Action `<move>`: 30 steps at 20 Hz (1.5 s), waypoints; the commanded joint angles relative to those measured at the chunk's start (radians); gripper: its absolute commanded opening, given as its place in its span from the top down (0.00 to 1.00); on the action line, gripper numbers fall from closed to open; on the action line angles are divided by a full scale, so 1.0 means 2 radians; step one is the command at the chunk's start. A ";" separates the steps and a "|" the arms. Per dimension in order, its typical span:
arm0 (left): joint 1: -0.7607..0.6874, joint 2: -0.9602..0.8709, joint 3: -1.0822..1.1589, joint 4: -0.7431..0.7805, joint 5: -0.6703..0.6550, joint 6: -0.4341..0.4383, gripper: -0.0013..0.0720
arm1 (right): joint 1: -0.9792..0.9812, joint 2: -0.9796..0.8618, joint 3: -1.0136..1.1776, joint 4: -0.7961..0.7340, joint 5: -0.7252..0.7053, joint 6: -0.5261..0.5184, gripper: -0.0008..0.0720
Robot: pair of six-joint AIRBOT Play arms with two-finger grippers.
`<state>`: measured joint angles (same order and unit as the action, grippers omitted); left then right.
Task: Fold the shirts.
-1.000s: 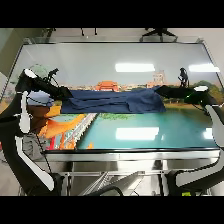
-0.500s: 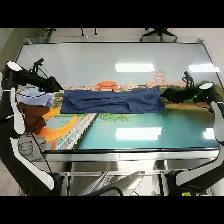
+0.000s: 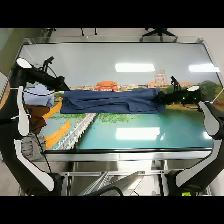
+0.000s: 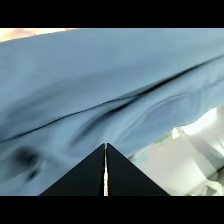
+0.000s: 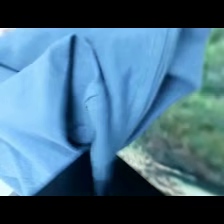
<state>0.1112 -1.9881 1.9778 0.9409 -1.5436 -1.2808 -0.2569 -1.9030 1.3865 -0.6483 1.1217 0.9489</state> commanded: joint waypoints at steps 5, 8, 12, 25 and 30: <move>-0.138 -0.021 0.000 0.000 0.076 0.000 0.96 | 0.008 0.059 0.076 0.023 0.080 0.013 0.96; -0.217 -0.060 0.000 0.000 0.136 -0.004 0.97 | 0.031 0.110 0.099 0.046 0.131 0.025 0.96; -0.276 -0.097 0.000 -0.001 0.192 -0.015 0.96 | 0.089 0.160 0.099 0.061 0.123 0.034 0.96; -0.036 0.158 0.000 -0.013 0.050 -0.025 0.97 | 0.247 0.155 0.099 0.120 -0.036 0.060 0.96; 0.099 0.290 -0.080 -0.014 0.065 -0.026 0.97 | 0.403 0.063 0.100 0.226 -0.315 -0.017 0.95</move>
<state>0.1696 -1.5471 1.8980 0.9154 -1.4200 -1.3300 0.3931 -1.6814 1.5841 -0.3214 0.8272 0.9939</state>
